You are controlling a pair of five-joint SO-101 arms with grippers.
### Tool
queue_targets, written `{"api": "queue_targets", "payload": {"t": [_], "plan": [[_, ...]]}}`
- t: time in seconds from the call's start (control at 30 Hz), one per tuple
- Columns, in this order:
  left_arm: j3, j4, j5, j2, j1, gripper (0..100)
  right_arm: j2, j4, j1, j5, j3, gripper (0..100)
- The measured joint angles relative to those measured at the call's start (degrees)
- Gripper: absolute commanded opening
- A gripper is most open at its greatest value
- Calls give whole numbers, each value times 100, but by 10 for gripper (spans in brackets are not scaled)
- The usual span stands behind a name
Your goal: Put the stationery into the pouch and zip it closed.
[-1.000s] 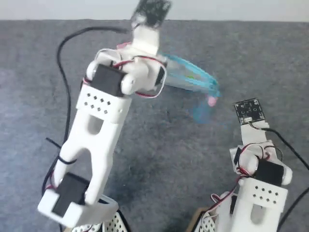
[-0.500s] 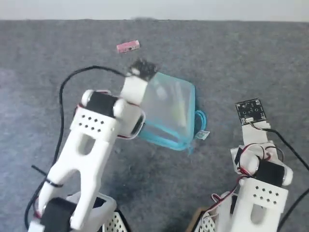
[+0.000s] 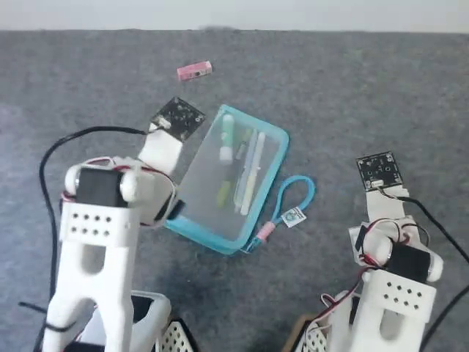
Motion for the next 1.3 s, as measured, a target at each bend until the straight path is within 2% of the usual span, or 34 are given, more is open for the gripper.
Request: {"api": "queue_targets", "payload": {"t": [0.1,0.2,0.27,0.4,0.57,0.67,0.73,0.8,0.93,1.03,1.2,1.3], "plan": [[114,18,-9,-79,35,326,0,0,0,0,0,246],[114,-580,44,-79,-123,327,9,0,0,0,79,246],[114,-1336,431,-62,-431,327,0,0,-62,0,79,246],[105,-3059,1037,677,-563,299,0,-18,-281,9,141,246],[-176,-5653,1152,2462,-589,188,0,-88,-352,9,167,246],[-536,-7349,1152,3736,-589,198,0,-88,-352,0,167,246],[-1064,-7859,1152,4545,-527,201,0,-97,-387,0,176,246],[-1811,-7798,1222,5345,-466,205,0,-105,-536,9,211,246],[-3833,-7103,1969,7165,-536,231,0,-105,-677,9,220,246],[-5829,-6286,2268,8615,-598,250,0,-105,-686,9,220,246],[-9644,-4738,2321,11033,-563,284,0,-105,-686,9,220,246],[-11402,-4422,2321,11895,-563,284,0,-105,-686,0,220,246]]}}
